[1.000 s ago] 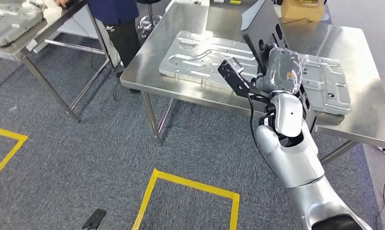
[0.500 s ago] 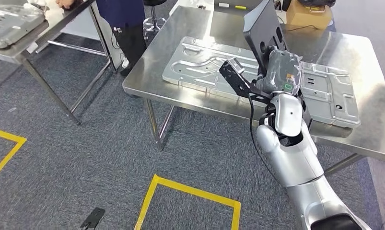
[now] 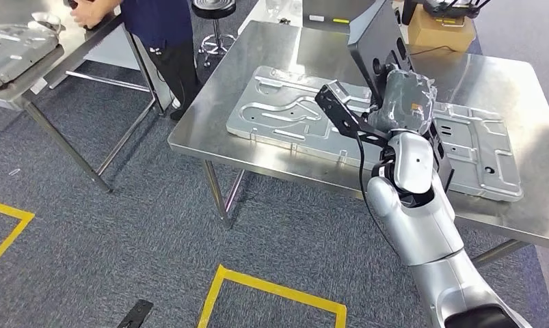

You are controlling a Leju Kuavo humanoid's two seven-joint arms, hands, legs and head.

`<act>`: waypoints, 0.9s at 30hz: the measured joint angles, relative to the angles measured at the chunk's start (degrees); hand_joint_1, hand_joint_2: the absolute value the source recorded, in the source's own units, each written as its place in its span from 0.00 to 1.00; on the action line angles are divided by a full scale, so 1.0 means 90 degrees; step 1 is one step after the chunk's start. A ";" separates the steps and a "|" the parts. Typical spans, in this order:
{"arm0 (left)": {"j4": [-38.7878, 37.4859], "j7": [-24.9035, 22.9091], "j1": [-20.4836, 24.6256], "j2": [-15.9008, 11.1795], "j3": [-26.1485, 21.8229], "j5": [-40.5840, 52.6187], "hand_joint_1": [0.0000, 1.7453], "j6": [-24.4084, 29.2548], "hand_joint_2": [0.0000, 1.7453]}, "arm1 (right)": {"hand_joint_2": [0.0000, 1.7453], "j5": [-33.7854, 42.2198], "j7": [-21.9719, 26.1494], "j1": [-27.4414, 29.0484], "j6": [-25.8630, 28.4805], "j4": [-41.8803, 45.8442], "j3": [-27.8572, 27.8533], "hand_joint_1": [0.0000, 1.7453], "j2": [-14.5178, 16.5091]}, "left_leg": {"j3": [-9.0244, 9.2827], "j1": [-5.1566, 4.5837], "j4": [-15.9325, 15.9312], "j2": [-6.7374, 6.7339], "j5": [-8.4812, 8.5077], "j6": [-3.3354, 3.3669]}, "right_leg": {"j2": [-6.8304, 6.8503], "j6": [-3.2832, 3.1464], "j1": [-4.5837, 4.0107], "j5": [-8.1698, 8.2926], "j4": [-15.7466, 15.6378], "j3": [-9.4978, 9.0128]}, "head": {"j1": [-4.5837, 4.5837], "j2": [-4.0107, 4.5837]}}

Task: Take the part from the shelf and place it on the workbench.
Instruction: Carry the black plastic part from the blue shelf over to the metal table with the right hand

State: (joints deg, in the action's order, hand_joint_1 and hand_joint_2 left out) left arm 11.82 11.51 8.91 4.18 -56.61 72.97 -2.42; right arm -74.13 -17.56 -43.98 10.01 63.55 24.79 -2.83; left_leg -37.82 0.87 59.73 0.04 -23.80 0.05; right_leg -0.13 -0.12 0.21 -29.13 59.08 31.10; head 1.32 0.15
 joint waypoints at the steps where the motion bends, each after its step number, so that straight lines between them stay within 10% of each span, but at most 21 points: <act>1: 0.0000 -0.0001 0.0001 0.0001 0.0000 -0.0001 0.00 -0.0001 1.00 | 1.00 -0.0002 -0.0002 -0.0015 -0.0005 -0.0001 0.0000 1.00 0.0004 | 0.0029 -0.0006 -0.0010 0.0009 -0.0002 0.0052 | -0.0003 0.0039 -0.0002 -0.0015 -0.0003 -0.0008 | 0.0000 0.0000; 4: 0.0000 -0.0002 0.0008 0.0004 0.0000 -0.0004 0.00 -0.0001 1.00 | 1.00 -0.0003 -0.0002 -0.0077 -0.0008 0.0000 0.0000 1.00 0.0006 | 0.0163 0.0012 -0.0065 0.0031 -0.0018 0.0161 | 0.0006 0.0137 0.0028 -0.0084 0.0350 0.0124 | 0.0001 0.0000; 8: 0.0000 -0.0002 0.0019 0.0004 0.0000 -0.0012 0.00 -0.0001 1.00 | 1.00 -0.0003 -0.0002 -0.0088 -0.0013 -0.0026 0.0000 1.00 0.0013 | 0.0345 0.0001 -0.0078 0.0050 -0.0179 0.0239 | 0.0009 0.0195 0.0053 -0.0510 0.1673 0.1045 | 0.0002 0.0000; 10: 0.0000 -0.0002 0.0010 0.0004 0.0000 -0.0013 0.00 -0.0001 1.00 | 1.00 -0.0003 -0.0004 -0.0079 -0.0018 -0.0050 0.0000 1.00 0.0013 | 0.0480 -0.0018 -0.0078 0.0077 -0.0281 0.0240 | 0.0008 0.0151 0.0045 -0.0310 0.1526 0.1184 | 0.0002 0.0000; 14: -0.0004 -0.0007 0.0021 0.0043 0.0003 -0.0016 0.00 -0.0010 1.00 | 1.00 -0.0001 0.0001 -0.0127 -0.0050 -0.0077 0.0000 1.00 0.0018 | 0.0728 -0.0044 -0.0111 0.0105 -0.0475 0.0180 | 0.0007 -0.0106 -0.0091 0.0643 0.0138 0.0817 | 0.0004 0.0000; 19: -0.0005 -0.0021 0.0039 0.0051 0.0008 -0.0020 0.00 -0.0013 1.00 | 1.00 0.0007 -0.0004 -0.0201 -0.0069 -0.0107 0.0000 1.00 0.0036 | 0.0726 -0.0039 0.0152 0.0073 -0.0552 0.0017 | 0.0015 -0.0233 -0.0064 0.0642 -0.0163 0.0517 | 0.0015 0.0000; 24: -0.0005 -0.0031 0.0036 0.0021 0.0042 -0.0021 0.00 -0.0010 1.00 | 1.00 0.0008 0.0001 -0.0230 -0.0075 -0.0144 0.0000 1.00 0.0081 | -0.0277 0.0020 0.1551 0.0042 -0.1010 -0.0135 | 0.0008 -0.0247 -0.0016 0.0471 -0.0198 0.0291 | 0.0010 0.0000; 27: -0.0005 -0.0036 0.0027 0.0015 0.0059 -0.0022 0.00 -0.0010 1.00 | 1.00 0.0009 -0.0002 -0.0230 -0.0080 -0.0161 0.0000 1.00 0.0089 | -0.0135 0.0067 0.0680 0.0023 -0.0272 -0.0197 | 0.0007 -0.0160 0.0028 0.0291 -0.0145 0.0121 | 0.0011 0.0000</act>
State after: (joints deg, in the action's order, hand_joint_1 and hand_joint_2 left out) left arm 11.78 11.19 9.16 4.32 -56.08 72.77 -2.51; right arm -74.05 -17.57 -46.05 9.29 62.10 24.79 -2.03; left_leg -39.03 1.47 65.85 0.25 -26.25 -1.72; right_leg -0.07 -1.55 0.46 -26.51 57.78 32.20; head 1.42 0.15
